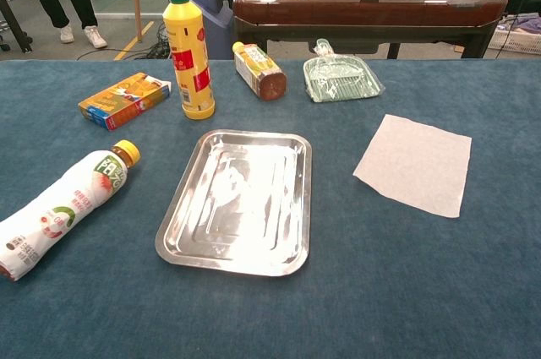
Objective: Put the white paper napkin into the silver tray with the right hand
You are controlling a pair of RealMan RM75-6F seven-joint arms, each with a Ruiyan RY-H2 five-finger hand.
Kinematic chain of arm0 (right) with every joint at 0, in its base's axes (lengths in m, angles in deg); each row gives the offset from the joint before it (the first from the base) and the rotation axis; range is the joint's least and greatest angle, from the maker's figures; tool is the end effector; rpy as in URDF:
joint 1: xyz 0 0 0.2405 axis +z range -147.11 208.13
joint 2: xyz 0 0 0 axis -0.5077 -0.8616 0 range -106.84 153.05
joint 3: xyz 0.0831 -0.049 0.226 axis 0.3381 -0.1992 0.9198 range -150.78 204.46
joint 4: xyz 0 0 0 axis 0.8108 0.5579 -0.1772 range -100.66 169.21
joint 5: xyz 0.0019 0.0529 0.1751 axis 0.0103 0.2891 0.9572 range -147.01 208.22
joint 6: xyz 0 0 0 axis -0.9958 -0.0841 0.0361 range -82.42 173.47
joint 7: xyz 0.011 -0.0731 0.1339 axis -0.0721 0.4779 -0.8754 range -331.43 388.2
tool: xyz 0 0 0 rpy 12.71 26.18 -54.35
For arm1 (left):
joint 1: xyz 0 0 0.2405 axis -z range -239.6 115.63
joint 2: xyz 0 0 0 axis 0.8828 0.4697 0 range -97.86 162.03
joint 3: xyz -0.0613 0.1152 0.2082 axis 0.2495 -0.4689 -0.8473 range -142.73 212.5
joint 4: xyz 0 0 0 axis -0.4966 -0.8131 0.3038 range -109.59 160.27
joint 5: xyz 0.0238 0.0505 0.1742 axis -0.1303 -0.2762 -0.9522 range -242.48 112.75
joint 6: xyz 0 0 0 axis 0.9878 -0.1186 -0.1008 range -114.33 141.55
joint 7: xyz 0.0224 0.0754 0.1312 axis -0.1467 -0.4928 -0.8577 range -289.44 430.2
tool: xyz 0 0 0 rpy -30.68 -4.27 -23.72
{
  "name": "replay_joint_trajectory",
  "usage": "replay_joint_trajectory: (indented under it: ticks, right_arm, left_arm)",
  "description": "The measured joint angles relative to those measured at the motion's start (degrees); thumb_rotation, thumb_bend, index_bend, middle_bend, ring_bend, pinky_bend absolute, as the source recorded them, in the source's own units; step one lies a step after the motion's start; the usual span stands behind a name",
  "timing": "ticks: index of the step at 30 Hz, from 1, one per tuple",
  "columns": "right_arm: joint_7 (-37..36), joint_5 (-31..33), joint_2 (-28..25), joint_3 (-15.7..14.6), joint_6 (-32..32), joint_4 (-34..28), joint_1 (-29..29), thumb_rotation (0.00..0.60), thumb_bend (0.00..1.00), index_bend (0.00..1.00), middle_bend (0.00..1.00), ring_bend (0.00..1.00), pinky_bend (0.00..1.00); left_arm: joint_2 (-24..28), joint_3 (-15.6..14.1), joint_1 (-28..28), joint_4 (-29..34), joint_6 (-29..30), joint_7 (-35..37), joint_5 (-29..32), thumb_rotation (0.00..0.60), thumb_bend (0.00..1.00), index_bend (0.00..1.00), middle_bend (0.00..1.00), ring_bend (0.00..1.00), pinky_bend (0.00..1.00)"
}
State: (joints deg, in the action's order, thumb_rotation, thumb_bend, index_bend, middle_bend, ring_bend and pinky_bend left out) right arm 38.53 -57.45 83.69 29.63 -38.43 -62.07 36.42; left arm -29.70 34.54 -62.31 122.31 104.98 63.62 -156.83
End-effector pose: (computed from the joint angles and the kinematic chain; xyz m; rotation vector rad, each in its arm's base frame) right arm -0.2748 -0.1908 0.1868 1.4926 -0.7561 0.8025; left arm -0.2779 0.1501 0.1869 -1.4143 -0.8195 -0.8685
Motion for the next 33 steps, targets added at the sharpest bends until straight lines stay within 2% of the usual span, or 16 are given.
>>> replay_joint_trajectory:
  ticks: [5, 9, 18, 21, 25, 33]
  right_arm:
    - [0.2, -0.4, -0.3, 0.1, 0.8, 0.0, 0.7, 0.600, 0.12, 0.26, 0.29, 0.18, 0.25]
    - [0.5, -1.1, -0.7, 0.1, 2.5, 0.1, 1.9, 0.600, 0.18, 0.26, 0.29, 0.18, 0.25]
    - [-0.5, -1.1, -0.1, 1.5, 11.1, 2.6, 8.5, 0.600, 0.29, 0.36, 0.29, 0.18, 0.25]
    - [-0.5, -1.1, 1.4, 1.8, 13.9, 4.0, 10.9, 0.600, 0.29, 0.36, 0.29, 0.18, 0.25]
    - [-0.6, -1.3, 4.8, 1.5, 17.0, 6.7, 13.1, 0.600, 0.21, 0.37, 0.29, 0.18, 0.25]
    - [0.7, -1.6, 12.1, 0.4, 20.9, 13.9, 16.1, 0.600, 0.22, 0.38, 0.30, 0.18, 0.25]
  left_arm:
    - [-0.1, -0.1, 0.2, 0.1, -0.2, -0.2, -0.3, 0.600, 0.31, 0.17, 0.08, 0.06, 0.01]
    - [-0.1, -0.1, 0.1, 0.4, 0.1, -0.3, -0.6, 0.600, 0.31, 0.17, 0.08, 0.06, 0.01]
    - [0.4, -0.5, -0.8, 1.3, 1.6, -0.9, -1.4, 0.600, 0.31, 0.17, 0.08, 0.06, 0.01]
    - [0.6, -0.7, -1.4, 1.7, 2.3, -1.2, -1.5, 0.600, 0.31, 0.17, 0.08, 0.06, 0.01]
    - [0.9, -0.8, -1.8, 2.1, 3.0, -1.5, -1.9, 0.600, 0.31, 0.17, 0.08, 0.06, 0.01]
    - [0.9, -0.9, -2.2, 2.0, 3.2, -1.4, -2.0, 0.600, 0.31, 0.17, 0.08, 0.06, 0.01]
